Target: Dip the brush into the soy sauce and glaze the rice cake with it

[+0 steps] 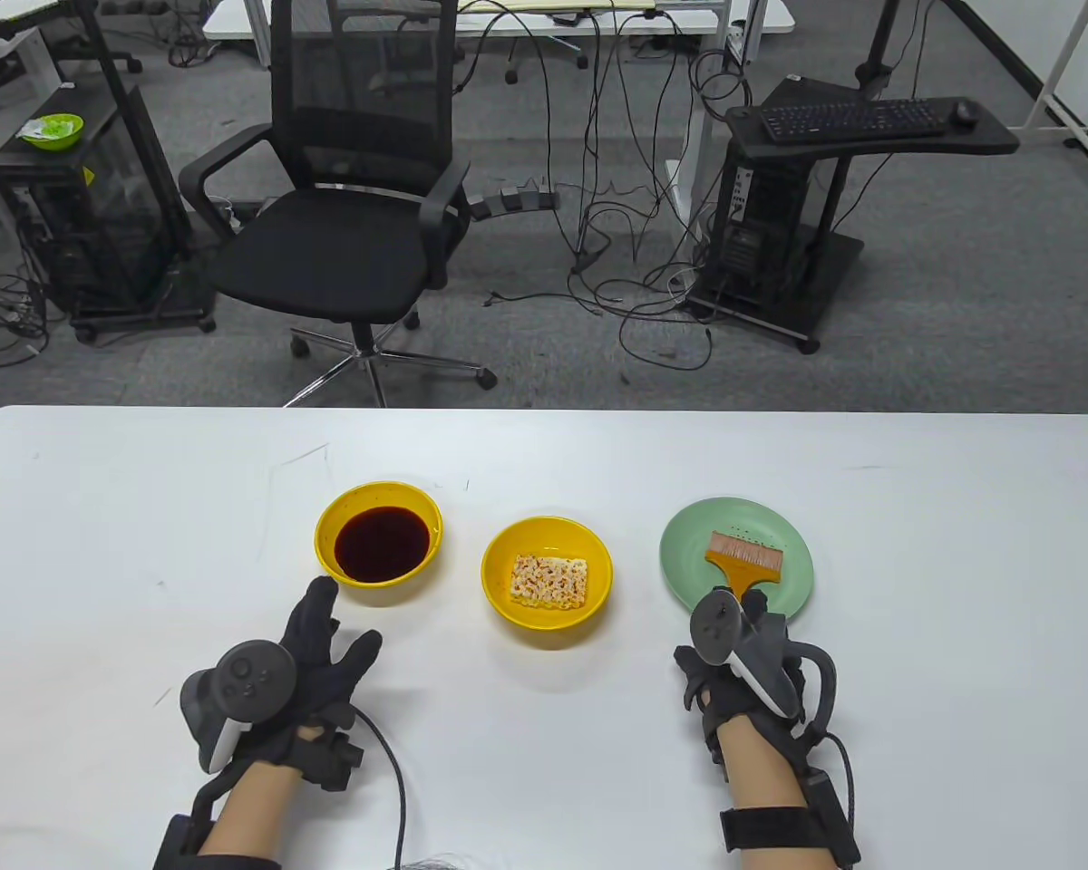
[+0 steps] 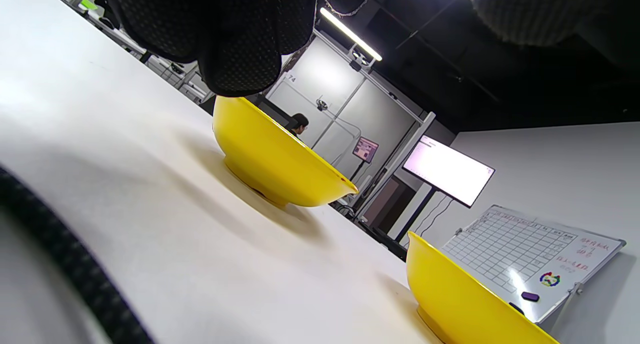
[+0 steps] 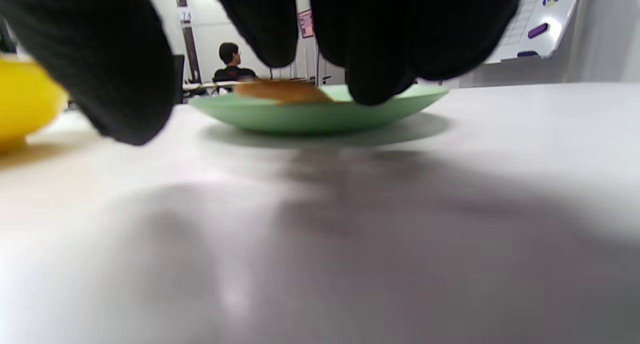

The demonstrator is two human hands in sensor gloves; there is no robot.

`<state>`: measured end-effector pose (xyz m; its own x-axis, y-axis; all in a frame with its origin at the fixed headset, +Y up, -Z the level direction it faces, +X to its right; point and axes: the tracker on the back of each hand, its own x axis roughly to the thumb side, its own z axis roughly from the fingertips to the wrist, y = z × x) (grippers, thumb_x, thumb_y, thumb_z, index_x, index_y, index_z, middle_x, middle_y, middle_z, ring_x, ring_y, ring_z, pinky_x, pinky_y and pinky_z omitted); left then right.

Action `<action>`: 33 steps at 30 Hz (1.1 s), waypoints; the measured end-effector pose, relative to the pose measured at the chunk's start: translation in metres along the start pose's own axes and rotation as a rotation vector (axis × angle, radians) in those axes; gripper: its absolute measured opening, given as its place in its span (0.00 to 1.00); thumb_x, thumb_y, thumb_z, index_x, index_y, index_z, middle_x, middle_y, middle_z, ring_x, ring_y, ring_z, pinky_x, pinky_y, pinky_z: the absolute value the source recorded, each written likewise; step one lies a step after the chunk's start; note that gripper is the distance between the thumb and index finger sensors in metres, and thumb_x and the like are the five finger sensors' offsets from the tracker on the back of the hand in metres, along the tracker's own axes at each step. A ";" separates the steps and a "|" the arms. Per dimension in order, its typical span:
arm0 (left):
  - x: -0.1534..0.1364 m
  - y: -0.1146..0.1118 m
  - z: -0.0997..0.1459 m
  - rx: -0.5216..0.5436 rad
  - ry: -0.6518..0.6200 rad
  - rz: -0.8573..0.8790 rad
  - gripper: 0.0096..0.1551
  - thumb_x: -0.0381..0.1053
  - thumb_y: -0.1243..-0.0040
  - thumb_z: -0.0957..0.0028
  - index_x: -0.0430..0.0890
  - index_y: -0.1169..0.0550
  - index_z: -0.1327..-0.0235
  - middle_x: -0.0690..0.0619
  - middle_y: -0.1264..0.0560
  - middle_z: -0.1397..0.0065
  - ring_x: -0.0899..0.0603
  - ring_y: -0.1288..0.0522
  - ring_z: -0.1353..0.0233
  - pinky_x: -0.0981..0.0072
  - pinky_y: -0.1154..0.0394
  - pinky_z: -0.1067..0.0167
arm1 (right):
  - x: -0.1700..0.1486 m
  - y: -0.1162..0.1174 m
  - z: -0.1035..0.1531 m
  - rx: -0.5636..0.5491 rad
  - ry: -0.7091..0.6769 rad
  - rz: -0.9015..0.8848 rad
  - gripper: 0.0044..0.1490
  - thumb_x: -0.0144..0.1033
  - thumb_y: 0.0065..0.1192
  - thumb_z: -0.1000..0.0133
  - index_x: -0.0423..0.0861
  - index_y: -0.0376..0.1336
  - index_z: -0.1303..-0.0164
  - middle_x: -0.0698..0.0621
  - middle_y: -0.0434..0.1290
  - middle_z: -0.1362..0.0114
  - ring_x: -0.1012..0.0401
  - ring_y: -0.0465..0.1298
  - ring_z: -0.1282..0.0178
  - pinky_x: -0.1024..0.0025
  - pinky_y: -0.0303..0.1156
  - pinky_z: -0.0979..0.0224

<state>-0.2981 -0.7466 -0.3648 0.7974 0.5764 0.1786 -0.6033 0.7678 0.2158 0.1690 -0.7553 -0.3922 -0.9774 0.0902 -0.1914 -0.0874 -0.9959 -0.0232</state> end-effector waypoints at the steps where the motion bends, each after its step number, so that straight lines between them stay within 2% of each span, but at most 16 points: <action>1: 0.000 0.000 0.000 -0.001 0.000 0.000 0.54 0.74 0.45 0.54 0.47 0.43 0.22 0.39 0.35 0.20 0.34 0.20 0.31 0.44 0.26 0.36 | 0.001 0.001 0.000 0.006 -0.001 0.015 0.51 0.55 0.80 0.52 0.47 0.60 0.22 0.37 0.62 0.17 0.41 0.74 0.34 0.45 0.72 0.37; 8: 0.002 -0.002 0.000 -0.011 -0.003 -0.007 0.54 0.74 0.45 0.54 0.47 0.44 0.22 0.39 0.35 0.20 0.34 0.20 0.31 0.44 0.25 0.36 | 0.006 0.005 -0.002 -0.042 0.016 0.049 0.41 0.41 0.78 0.49 0.46 0.64 0.26 0.36 0.67 0.22 0.46 0.79 0.39 0.48 0.75 0.40; 13: 0.002 -0.003 0.000 -0.012 0.000 -0.006 0.54 0.74 0.45 0.54 0.47 0.43 0.22 0.39 0.35 0.20 0.34 0.20 0.31 0.44 0.25 0.36 | 0.004 0.003 -0.001 -0.085 0.020 0.049 0.38 0.39 0.77 0.48 0.45 0.65 0.28 0.36 0.69 0.23 0.45 0.80 0.41 0.49 0.76 0.42; 20: 0.003 -0.004 0.000 -0.015 -0.002 -0.008 0.53 0.74 0.46 0.54 0.47 0.43 0.22 0.39 0.34 0.20 0.34 0.20 0.31 0.44 0.25 0.36 | 0.001 -0.011 0.004 -0.308 0.007 0.025 0.30 0.33 0.70 0.45 0.44 0.67 0.31 0.39 0.70 0.29 0.50 0.78 0.44 0.53 0.76 0.43; 22: 0.003 -0.005 0.000 -0.017 -0.001 -0.009 0.53 0.74 0.46 0.54 0.47 0.43 0.22 0.39 0.34 0.20 0.34 0.20 0.31 0.44 0.25 0.36 | -0.001 -0.018 0.007 -0.400 -0.009 0.032 0.30 0.33 0.68 0.45 0.43 0.67 0.31 0.40 0.71 0.32 0.53 0.79 0.46 0.55 0.77 0.44; 25: 0.002 -0.004 0.000 -0.021 0.001 -0.008 0.53 0.74 0.45 0.54 0.47 0.43 0.22 0.39 0.35 0.20 0.33 0.20 0.31 0.44 0.26 0.36 | -0.002 -0.028 0.012 -0.469 -0.023 0.006 0.30 0.34 0.69 0.45 0.43 0.67 0.31 0.41 0.73 0.34 0.55 0.80 0.49 0.57 0.79 0.45; 29: 0.002 -0.002 0.000 -0.001 -0.006 -0.012 0.56 0.77 0.48 0.59 0.47 0.42 0.22 0.39 0.35 0.20 0.33 0.21 0.30 0.43 0.26 0.35 | 0.011 -0.056 0.027 -0.553 -0.085 -0.128 0.31 0.35 0.71 0.46 0.44 0.67 0.31 0.43 0.74 0.36 0.57 0.81 0.51 0.59 0.80 0.47; 33: 0.017 0.000 0.000 0.032 -0.061 -0.080 0.56 0.76 0.46 0.60 0.48 0.43 0.22 0.41 0.38 0.18 0.33 0.22 0.29 0.43 0.27 0.35 | 0.029 -0.082 0.045 -0.589 -0.168 -0.316 0.32 0.35 0.71 0.46 0.44 0.66 0.31 0.44 0.74 0.37 0.58 0.82 0.53 0.60 0.81 0.48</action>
<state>-0.2844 -0.7368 -0.3619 0.8415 0.4945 0.2174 -0.5384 0.8008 0.2624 0.1395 -0.6714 -0.3521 -0.9429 0.3265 0.0663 -0.3006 -0.7481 -0.5916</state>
